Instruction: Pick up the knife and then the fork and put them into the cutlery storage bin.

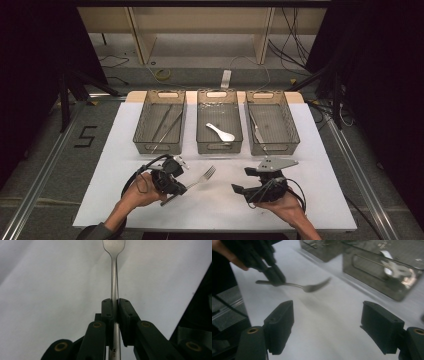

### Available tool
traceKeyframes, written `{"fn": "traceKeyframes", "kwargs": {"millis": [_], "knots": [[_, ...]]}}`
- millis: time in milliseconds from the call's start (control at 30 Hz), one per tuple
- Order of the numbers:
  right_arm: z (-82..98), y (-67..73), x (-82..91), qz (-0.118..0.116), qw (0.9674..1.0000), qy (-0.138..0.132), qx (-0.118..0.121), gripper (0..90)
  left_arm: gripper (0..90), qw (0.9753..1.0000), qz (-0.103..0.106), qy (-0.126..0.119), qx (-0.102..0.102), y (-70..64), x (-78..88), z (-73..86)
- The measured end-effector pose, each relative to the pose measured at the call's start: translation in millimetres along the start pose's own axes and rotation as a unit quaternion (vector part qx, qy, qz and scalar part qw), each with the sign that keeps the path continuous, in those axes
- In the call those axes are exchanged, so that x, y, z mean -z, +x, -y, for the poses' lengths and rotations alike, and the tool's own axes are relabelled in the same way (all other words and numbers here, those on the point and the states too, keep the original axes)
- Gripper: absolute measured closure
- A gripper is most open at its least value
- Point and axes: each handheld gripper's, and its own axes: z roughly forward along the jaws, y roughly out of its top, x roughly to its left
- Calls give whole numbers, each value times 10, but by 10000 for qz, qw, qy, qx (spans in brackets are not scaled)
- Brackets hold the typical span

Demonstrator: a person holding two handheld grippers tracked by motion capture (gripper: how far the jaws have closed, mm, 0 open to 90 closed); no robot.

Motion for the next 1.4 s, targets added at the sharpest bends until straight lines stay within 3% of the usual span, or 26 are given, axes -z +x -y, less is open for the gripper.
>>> {"fn": "traceKeyframes", "kwargs": {"millis": [100,267,467,633,767,900,1100,1133,1167,1400], "knots": [[-50,123,-85,-142,9992,104,360,268,825,9998,154,51,-105,-66,-10,-91],[-120,275,-268,-340,9950,332,884,269,825,9993,245,68,-279,-147,2,-203],[-129,405,-461,-330,9871,628,1437,274,824,9981,374,175,-461,-234,-20,-293],[-112,445,-557,-159,9778,852,1910,321,824,9960,463,383,-664,-308,-42,-349],[-89,463,-595,-117,9725,1021,2089,401,824,9952,505,417,-721,-343,-32,-383],[-63,497,-634,-54,9638,1108,2425,476,824,9945,566,459,-748,-361,-41,-402],[-21,555,-691,-29,9543,1207,2733,598,824,9937,689,529,-713,-381,-83,-401],[-23,552,-691,-63,9501,1259,2853,615,824,9937,738,504,-680,-389,-86,-400],[-16,564,-702,-61,9514,1223,2826,632,824,9933,762,513,-701,-387,-82,-402],[-3,585,-717,-59,9428,1350,3048,755,824,9923,814,571,-740,-379,-73,-404]]}}
